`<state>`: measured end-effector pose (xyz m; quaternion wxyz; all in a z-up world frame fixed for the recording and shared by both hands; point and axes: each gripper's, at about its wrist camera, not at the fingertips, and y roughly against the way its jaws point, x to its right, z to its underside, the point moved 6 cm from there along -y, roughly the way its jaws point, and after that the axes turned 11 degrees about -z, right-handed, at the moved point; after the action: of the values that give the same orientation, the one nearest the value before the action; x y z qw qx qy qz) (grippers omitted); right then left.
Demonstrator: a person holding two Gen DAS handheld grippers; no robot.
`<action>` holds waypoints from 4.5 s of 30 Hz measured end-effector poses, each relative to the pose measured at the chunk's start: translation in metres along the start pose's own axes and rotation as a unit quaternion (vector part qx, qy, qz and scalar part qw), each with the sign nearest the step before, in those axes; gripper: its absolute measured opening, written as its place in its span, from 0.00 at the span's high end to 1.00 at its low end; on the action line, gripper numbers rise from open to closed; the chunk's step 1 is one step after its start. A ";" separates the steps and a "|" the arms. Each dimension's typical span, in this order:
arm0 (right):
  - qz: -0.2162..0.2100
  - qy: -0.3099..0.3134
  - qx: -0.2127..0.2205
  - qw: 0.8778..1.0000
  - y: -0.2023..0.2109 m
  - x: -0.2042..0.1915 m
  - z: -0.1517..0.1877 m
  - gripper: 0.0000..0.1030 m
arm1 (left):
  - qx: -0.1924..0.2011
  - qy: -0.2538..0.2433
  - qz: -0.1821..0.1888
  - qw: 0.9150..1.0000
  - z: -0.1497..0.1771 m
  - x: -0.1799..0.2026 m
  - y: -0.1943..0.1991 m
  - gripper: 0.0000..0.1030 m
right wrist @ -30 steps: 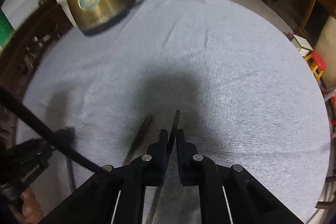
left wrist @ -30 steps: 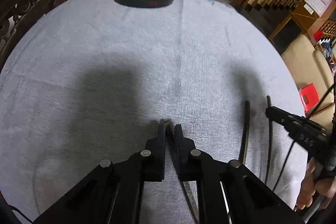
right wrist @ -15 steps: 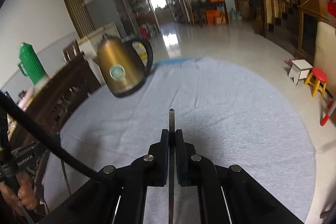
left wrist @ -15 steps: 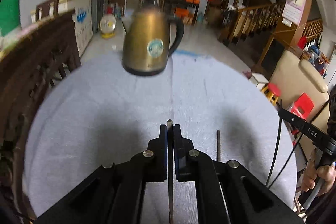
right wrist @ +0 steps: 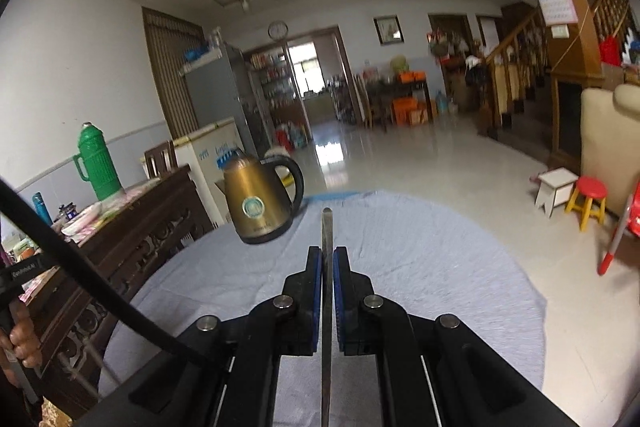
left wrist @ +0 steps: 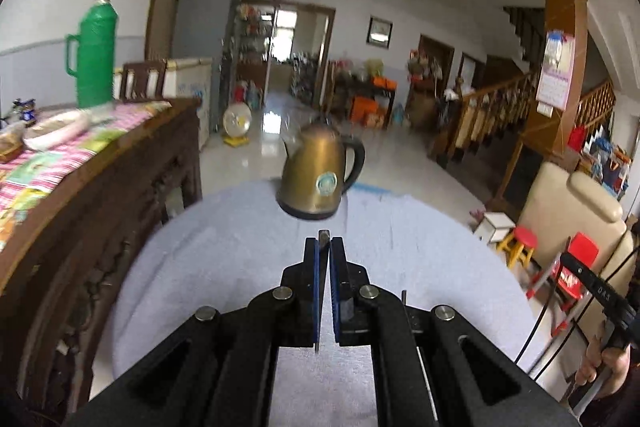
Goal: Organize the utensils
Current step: 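Lower both chopsticks into the olive holder cup and open both tools, then raise both open tools away from the holder cup, then move left tool toward the white spoon while right tool moves toward the last chopstick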
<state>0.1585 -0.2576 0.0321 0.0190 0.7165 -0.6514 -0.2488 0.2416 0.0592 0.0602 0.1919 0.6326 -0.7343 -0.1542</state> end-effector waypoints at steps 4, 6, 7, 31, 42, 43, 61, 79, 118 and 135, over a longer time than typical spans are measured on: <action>-0.004 0.018 0.028 0.999 0.037 -0.023 0.003 0.94 | 0.031 0.012 0.002 0.999 -0.002 -0.007 0.038 0.95; -0.011 0.023 0.037 0.999 0.051 -0.032 0.002 0.94 | 0.041 0.020 0.009 0.999 -0.003 -0.008 0.056 0.95; -0.015 0.026 0.043 0.999 0.060 -0.039 0.002 0.94 | 0.044 0.023 0.012 0.999 -0.004 -0.009 0.061 0.95; -0.087 0.014 0.118 0.989 0.097 -0.108 0.000 0.94 | 0.065 -0.002 0.117 0.991 0.004 0.081 0.131 0.95; -0.084 0.015 0.067 0.994 0.071 -0.099 0.035 0.94 | -0.003 -0.021 0.104 0.994 0.048 0.099 0.089 0.95; -0.084 0.015 0.062 0.994 0.071 -0.099 0.038 0.94 | -0.014 -0.023 0.103 0.994 0.054 0.100 0.086 0.95; -0.082 -0.056 0.026 0.995 0.103 -0.060 0.070 0.82 | -0.017 -0.123 -0.044 0.991 0.090 0.084 0.118 0.41; -0.074 -0.047 0.024 0.996 0.129 -0.073 0.069 0.56 | 0.011 -0.148 -0.144 0.978 0.093 0.042 0.149 0.26; -0.063 -0.033 -0.003 0.997 0.105 -0.099 0.076 0.56 | -0.029 -0.096 -0.180 0.979 0.103 -0.025 0.125 0.26; -0.010 -0.086 -0.002 0.996 0.092 -0.035 0.071 0.56 | -0.081 -0.081 -0.189 0.975 0.117 -0.043 0.073 0.26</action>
<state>0.0453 -0.2174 0.0136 -0.0384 0.6991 -0.6426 -0.3111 0.1279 0.1110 -0.0125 0.1496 0.7276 -0.5999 -0.2973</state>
